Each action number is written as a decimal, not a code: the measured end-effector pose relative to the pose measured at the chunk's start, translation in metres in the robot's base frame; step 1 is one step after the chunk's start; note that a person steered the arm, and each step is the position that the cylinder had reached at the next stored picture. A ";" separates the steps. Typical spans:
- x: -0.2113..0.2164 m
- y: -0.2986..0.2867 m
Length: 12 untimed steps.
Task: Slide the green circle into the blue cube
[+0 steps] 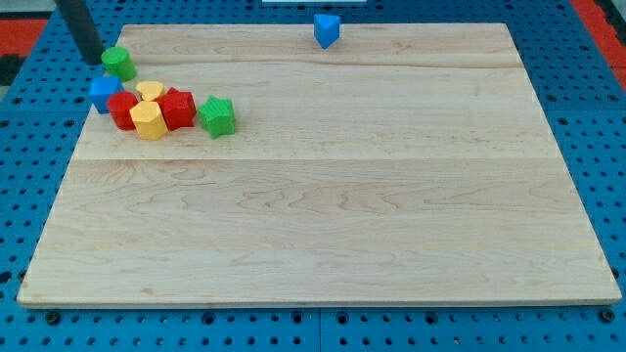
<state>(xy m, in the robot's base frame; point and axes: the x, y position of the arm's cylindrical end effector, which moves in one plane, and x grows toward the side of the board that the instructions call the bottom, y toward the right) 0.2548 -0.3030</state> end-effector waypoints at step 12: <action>0.019 0.013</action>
